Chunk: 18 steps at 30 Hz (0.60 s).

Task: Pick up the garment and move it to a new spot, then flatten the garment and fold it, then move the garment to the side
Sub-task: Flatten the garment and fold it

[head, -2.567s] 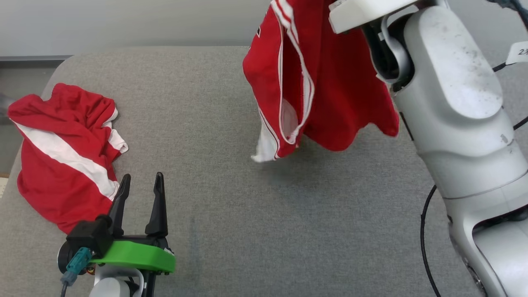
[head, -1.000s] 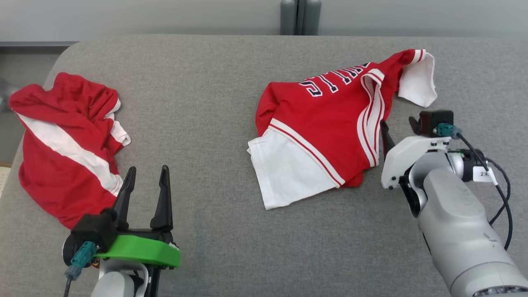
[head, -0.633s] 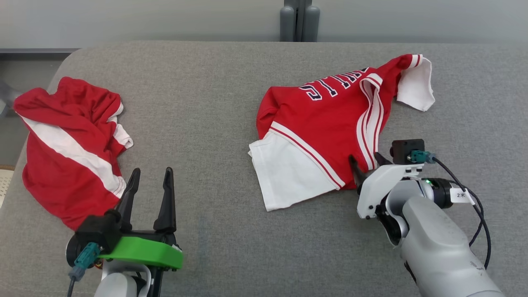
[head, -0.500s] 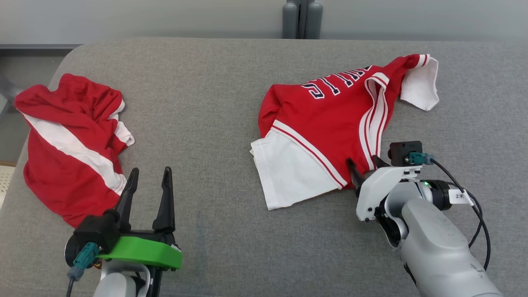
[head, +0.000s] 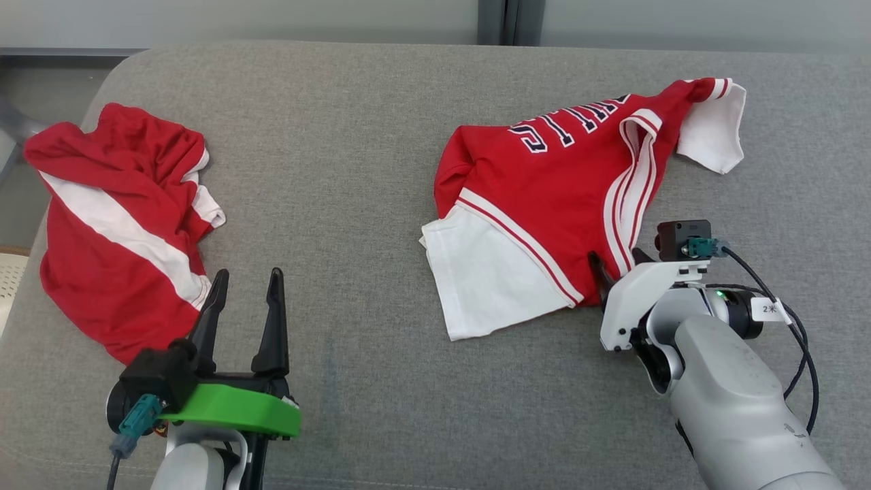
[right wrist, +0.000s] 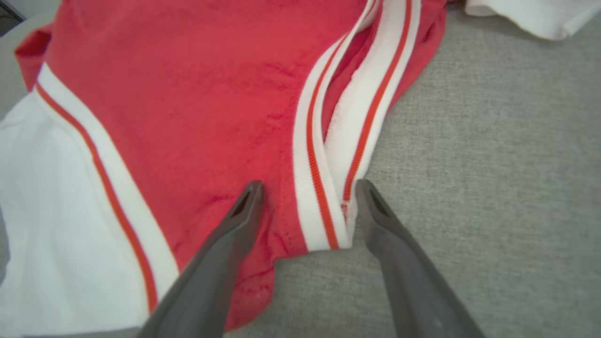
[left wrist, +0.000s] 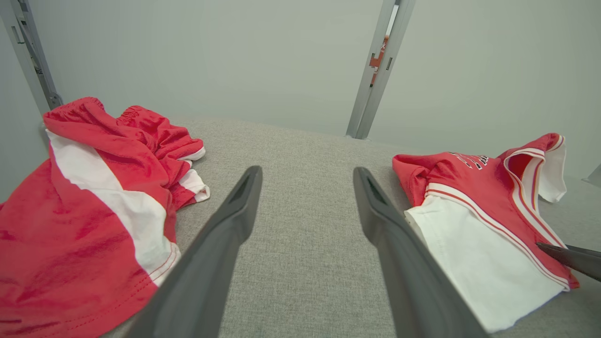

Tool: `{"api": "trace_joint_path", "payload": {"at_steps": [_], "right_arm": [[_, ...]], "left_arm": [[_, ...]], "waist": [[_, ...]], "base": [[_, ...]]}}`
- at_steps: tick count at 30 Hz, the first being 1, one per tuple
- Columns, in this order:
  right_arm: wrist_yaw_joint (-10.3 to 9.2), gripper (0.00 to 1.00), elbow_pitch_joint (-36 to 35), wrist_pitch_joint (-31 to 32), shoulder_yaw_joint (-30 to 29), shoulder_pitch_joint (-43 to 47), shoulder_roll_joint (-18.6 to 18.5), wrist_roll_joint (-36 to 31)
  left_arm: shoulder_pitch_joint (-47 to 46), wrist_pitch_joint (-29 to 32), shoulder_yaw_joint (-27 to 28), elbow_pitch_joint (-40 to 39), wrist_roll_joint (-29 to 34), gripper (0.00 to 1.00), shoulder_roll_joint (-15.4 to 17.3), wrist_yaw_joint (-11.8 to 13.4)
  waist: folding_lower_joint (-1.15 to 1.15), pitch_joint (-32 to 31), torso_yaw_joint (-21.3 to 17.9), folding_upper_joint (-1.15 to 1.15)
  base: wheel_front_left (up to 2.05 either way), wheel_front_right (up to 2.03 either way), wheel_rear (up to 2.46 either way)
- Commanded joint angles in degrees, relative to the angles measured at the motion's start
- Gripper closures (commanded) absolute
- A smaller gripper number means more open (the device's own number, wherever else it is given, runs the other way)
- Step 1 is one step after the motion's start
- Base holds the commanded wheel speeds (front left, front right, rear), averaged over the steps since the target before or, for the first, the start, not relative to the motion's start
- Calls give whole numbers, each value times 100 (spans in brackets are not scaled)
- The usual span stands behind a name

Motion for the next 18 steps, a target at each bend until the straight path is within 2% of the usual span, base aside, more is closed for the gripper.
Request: {"api": "trace_joint_path", "payload": {"at_steps": [1, 3, 4, 5, 12, 18], "right_arm": [[-5, 0, 14, 77, 73, -59, -7, 85], [-3, 0, 34, 232, 218, -28, -5, 173], [-2, 37, 20, 242, 258, -33, -1, 179], [-2, 100, -11, 184, 274, -47, 2, 158], [-4, 100, -285, -331, -301, -123, -15, -402], [-5, 100, -986, -234, -1088, 78, -48, -1136]], "left_arm": [[-89, 5, 6, -7, -26, 0, 7, -26], [-114, 5, 23, -10, -36, 0, 6, -26], [-123, 5, 28, -11, -40, 0, 5, -26], [-132, 5, 31, -11, -42, 0, 5, -26], [-135, 5, 83, 5, -36, 0, -5, -26], [-35, 5, 154, 11, -7, 0, -12, -26]], "waist": [[0, 25, -3, 0], [0, 55, -10, 0], [0, 68, -13, 0], [0, 81, -18, 0], [0, 41, -66, 0], [0, -74, -136, 0]], "base": [[0, 0, 0], [0, 0, 0], [0, 0, 0], [0, 0, 0], [0, 0, 0], [0, 0, 0]]}}
